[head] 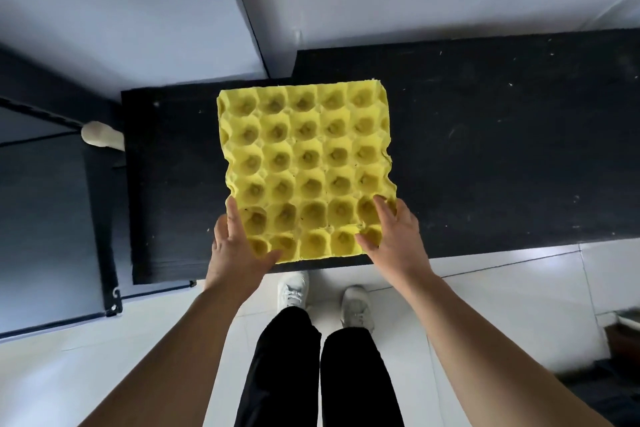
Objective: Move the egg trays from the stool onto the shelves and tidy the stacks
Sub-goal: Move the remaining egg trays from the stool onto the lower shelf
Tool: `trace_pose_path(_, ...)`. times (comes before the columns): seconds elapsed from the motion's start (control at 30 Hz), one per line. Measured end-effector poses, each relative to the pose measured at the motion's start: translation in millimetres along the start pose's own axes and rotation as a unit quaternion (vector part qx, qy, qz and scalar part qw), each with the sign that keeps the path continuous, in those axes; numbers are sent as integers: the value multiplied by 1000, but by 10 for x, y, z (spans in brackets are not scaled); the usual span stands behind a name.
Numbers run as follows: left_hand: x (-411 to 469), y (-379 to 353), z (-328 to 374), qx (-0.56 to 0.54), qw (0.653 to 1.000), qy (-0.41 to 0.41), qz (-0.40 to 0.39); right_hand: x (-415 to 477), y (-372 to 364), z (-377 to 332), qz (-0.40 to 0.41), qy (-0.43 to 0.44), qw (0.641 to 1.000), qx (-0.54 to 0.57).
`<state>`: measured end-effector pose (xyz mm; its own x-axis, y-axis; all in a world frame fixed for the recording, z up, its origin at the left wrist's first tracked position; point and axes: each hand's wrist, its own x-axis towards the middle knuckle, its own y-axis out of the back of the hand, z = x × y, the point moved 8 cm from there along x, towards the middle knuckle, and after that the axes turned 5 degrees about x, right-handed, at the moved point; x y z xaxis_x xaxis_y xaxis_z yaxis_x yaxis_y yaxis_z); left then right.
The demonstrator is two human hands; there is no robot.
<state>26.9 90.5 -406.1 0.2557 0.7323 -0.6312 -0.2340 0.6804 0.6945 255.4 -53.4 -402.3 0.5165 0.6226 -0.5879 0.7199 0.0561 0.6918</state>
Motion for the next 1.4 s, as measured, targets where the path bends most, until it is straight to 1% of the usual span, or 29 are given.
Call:
trace_pose_path(0.07, 1, -18, -22, -24, 999, 5, 27, 11, -56, 29, 7, 1, 1000, 26)
trace_pose_path(0.17, -47, 6, -44, -95, 994, 21, 57, -10, -65, 61, 13, 3, 998, 68)
trace_pose_path(0.33, -243, 176, 54, -157, 983, 13, 90, -84, 154, 75, 28, 23, 990, 137)
trace_pose_path(0.43, -452, 314, 118, -179, 980, 11, 91, -222, 381, 5, 42, 38, 988, 144)
trace_pose_path(0.53, -778, 504, 186, -200, 974, 17, 107, -460, 670, -160, 65, 76, 985, 140)
trace_pose_path(0.7, -1486, 881, 316, -239, 958, 7, 158, -990, 1205, -496, 87, 137, 983, 88)
trace_pose_path(0.83, -2079, 1233, 409, -265, 940, -19, 215, -1484, 1595, -743, 87, 175, 973, 121)
trace_pose_path(0.97, -2673, 1702, 393, -273, 920, -33, 278, -2035, 1995, -1179, 102, 232, 959, 126)
trace_pose_path(1.1, -3234, 2170, 273, -284, 898, -43, 333, -2580, 2241, -1670, 126, 286, 941, 133)
trace_pose_path(1.27, -3862, 2735, -100, -290, 871, -55, 393, -3235, 2259, -2263, 149, 347, 915, 143)
trace_pose_path(1.4, -4297, 3160, -565, -282, 854, -74, 431, -3728, 2072, -2785, 149, 380, 901, 146)
